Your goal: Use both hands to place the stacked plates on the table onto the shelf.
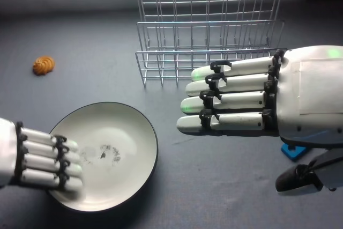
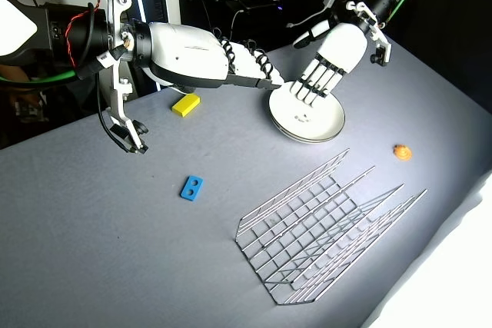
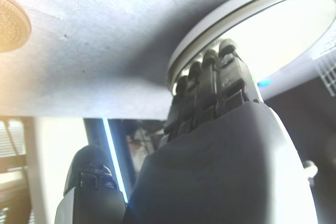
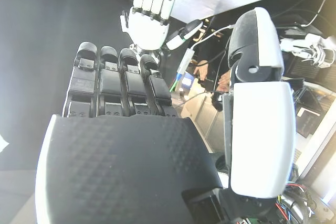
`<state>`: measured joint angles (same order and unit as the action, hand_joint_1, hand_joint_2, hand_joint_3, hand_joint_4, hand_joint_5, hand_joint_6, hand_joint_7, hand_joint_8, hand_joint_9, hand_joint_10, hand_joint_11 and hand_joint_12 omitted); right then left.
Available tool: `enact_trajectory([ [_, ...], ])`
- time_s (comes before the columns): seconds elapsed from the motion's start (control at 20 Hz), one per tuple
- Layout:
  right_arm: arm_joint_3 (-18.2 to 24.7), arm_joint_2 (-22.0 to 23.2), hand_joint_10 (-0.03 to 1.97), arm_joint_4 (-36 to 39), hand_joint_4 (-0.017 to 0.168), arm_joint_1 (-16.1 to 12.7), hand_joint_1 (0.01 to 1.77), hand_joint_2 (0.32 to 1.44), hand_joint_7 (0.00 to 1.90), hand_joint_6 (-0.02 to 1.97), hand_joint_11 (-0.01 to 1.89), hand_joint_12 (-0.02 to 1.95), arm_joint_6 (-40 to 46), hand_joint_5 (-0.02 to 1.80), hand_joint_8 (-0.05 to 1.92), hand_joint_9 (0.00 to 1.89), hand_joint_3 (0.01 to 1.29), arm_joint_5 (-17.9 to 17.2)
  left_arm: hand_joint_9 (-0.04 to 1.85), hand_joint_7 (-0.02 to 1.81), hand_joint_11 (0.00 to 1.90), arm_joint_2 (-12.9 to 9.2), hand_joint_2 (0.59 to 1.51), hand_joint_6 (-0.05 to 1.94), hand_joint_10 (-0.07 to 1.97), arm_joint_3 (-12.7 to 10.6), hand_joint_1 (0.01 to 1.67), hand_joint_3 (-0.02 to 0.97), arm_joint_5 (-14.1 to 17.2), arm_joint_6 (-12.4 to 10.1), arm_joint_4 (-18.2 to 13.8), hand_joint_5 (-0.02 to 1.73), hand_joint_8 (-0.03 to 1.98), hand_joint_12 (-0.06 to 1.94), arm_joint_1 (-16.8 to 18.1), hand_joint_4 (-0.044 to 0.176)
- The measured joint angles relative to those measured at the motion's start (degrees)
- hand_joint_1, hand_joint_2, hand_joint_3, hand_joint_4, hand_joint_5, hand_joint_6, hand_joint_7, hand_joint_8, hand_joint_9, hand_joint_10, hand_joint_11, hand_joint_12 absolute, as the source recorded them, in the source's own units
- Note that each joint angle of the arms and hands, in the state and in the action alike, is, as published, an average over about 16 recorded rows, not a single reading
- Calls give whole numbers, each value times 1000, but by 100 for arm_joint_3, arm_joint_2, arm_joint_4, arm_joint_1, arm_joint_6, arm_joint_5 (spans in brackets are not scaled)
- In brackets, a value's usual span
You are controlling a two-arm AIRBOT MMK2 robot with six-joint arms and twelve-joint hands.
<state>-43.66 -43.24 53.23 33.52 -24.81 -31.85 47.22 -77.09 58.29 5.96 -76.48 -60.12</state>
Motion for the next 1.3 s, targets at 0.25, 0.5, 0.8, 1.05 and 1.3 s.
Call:
enact_trajectory([
  [0.25,0,-4,6,2,4,0,868,988,22,17,21,-6,-59,22,15,13,17,-1,17,20,14,-22,1085,13,5,-117,18,15,-2,3,79,14,-13,0,-10,2],
  [0.5,0,-10,6,5,4,0,856,993,22,17,21,-7,-113,22,15,12,16,-1,17,20,14,-9,1082,16,5,-227,18,15,-28,11,147,18,-13,-10,-81,3],
  [0.8,0,-16,5,10,4,0,832,1002,22,18,21,-6,-124,22,15,13,16,-1,8,10,14,43,1083,8,-2,-179,18,15,-158,18,281,15,-15,-22,-296,2],
  [1.05,0,-17,5,13,4,0,818,1011,22,18,21,-7,-126,22,15,12,16,-1,-1,0,14,67,1086,-1,-9,18,18,15,-280,21,452,9,-17,-19,-420,-1],
  [1.3,0,-19,6,13,4,0,819,1012,21,18,21,-6,-153,21,15,12,16,0,-11,-10,14,56,1090,-10,-17,318,17,15,-413,20,664,1,-19,-12,-502,-3],
])
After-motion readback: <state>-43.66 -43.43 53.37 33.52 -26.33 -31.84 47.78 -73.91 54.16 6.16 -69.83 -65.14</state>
